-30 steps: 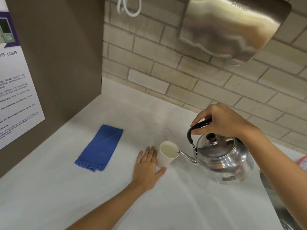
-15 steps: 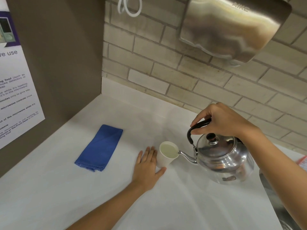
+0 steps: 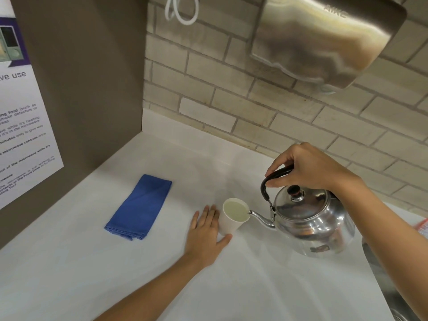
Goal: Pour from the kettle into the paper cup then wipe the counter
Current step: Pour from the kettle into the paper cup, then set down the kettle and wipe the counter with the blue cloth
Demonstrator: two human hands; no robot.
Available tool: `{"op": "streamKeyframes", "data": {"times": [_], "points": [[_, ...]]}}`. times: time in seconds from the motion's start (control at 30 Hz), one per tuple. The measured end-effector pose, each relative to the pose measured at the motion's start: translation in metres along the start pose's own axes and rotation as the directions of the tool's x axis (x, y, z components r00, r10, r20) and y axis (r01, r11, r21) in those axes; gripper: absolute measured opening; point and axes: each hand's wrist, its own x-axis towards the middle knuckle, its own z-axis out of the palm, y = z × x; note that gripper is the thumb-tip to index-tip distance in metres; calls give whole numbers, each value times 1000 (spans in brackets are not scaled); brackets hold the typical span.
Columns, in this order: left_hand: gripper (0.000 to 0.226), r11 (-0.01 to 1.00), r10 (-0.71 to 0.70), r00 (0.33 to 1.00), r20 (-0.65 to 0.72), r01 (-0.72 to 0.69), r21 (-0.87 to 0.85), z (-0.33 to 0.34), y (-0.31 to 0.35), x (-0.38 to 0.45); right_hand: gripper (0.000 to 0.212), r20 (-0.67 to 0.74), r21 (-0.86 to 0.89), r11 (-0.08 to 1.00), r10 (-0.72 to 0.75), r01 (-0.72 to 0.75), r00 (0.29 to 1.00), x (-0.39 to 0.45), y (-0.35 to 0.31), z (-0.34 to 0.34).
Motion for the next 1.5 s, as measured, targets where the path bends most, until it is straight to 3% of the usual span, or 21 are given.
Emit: {"op": "streamKeyframes", "data": {"times": [0.23, 0.53, 0.67, 0.8, 0.9, 1.07, 1.23, 1.37, 1.5], "points": [[80, 1000, -1, 1000, 7, 1, 2, 1, -1, 0, 25, -14, 20, 1000, 11, -11, 1000, -1, 2, 1], [80, 1000, -2, 1000, 9, 2, -1, 1, 0, 0, 19, -72, 376, 926, 65, -33, 995, -25, 35, 15], [80, 1000, 6, 1000, 4, -6, 7, 1, 0, 0, 20, -92, 487, 865, 194, -126, 977, -29, 65, 20], [81, 1000, 10, 1000, -10, -10, -1, 2, -1, 0, 37, -30, 568, 779, 344, -268, 938, -29, 101, 25], [81, 1000, 13, 1000, -18, -13, 5, 3, -2, 1, 48, -20, 594, 731, 433, -338, 901, -25, 126, 32], [82, 1000, 17, 999, -29, -17, 14, 4, -2, 1, 33, -7, 626, 669, 518, -400, 855, -13, 153, 46], [82, 1000, 12, 1000, -21, -12, 0, 4, -3, 1, 41, -2, 654, 624, 566, -427, 824, -3, 177, 56], [82, 1000, 11, 1000, -17, -11, 1, 4, -2, 1, 30, 2, 638, 617, 597, -461, 802, 1, 189, 63], [83, 1000, 5, 1000, -11, -5, -15, 3, -2, 1, 33, -8, 630, 617, 613, -472, 790, 2, 199, 69]]}}
